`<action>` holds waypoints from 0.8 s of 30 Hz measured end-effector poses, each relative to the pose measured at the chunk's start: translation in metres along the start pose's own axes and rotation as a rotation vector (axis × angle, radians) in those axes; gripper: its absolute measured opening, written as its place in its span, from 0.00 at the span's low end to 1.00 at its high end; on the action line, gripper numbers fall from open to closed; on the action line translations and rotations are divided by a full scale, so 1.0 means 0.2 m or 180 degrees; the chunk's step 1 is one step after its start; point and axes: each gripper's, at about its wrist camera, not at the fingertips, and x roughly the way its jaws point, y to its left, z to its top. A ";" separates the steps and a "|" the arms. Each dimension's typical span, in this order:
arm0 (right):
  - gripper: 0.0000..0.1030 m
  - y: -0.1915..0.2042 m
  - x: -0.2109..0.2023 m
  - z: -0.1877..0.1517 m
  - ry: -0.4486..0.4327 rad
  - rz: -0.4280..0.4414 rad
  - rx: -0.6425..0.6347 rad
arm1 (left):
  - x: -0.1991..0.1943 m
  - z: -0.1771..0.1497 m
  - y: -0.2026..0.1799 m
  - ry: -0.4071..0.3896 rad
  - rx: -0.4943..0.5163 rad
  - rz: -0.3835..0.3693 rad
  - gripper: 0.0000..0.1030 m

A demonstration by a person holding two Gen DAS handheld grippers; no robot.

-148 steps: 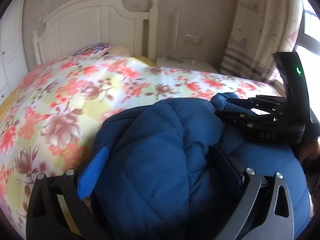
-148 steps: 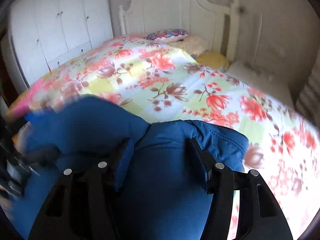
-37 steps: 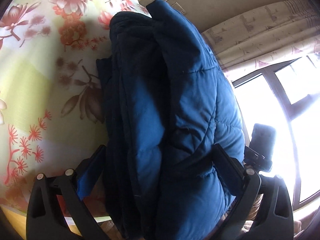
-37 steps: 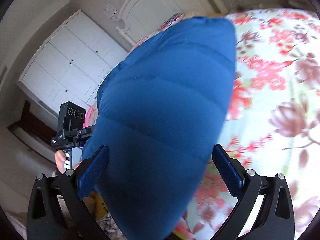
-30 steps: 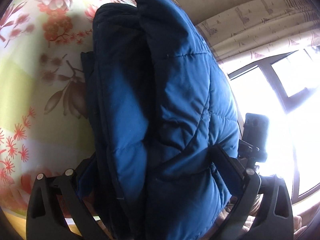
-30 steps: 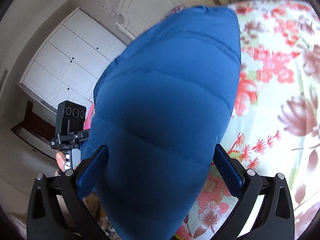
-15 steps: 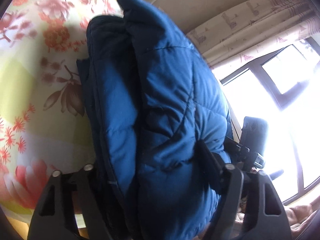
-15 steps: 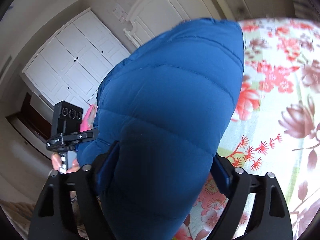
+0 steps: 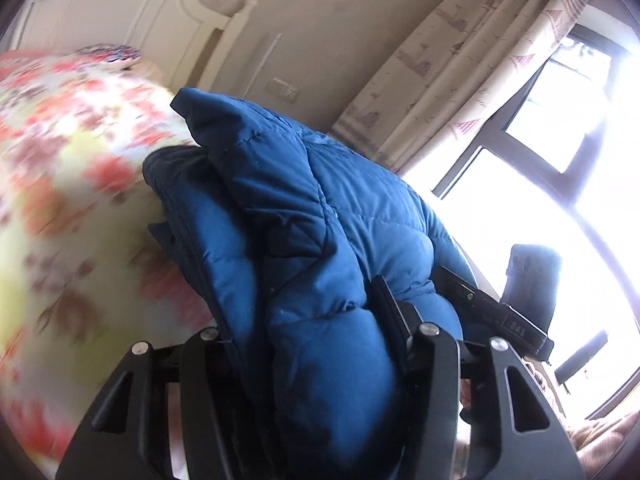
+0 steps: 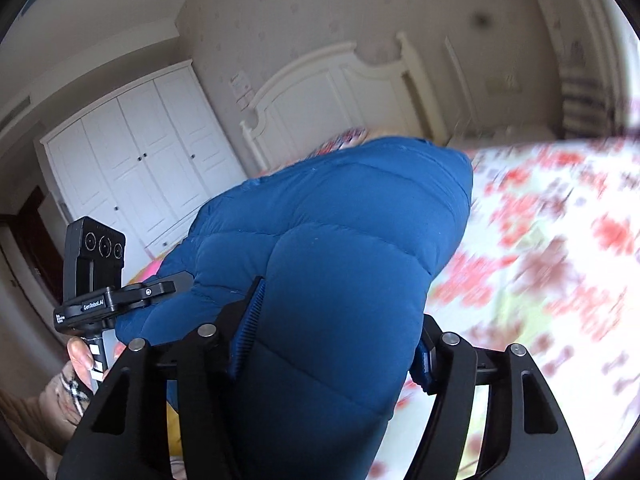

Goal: Fold large clothes

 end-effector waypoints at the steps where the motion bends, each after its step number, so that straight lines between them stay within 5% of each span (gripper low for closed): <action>1: 0.63 -0.03 -0.02 0.03 -0.0066 -0.0057 -0.0037 | 0.04 0.03 -0.01 -0.0005 0.0028 -0.0022 0.50; 13: 0.62 -0.66 -0.12 0.23 -0.0262 -0.0615 0.0072 | 0.84 0.38 -0.20 0.0258 0.0252 -0.0080 0.51; 19: 0.62 -0.95 0.02 0.20 0.0136 -0.0771 0.0243 | 1.11 0.28 -0.15 0.0345 0.0201 0.0141 0.53; 24: 0.64 -0.94 0.03 0.19 0.0298 -0.0893 0.0334 | 1.11 0.25 -0.09 0.0459 0.0011 0.0092 0.60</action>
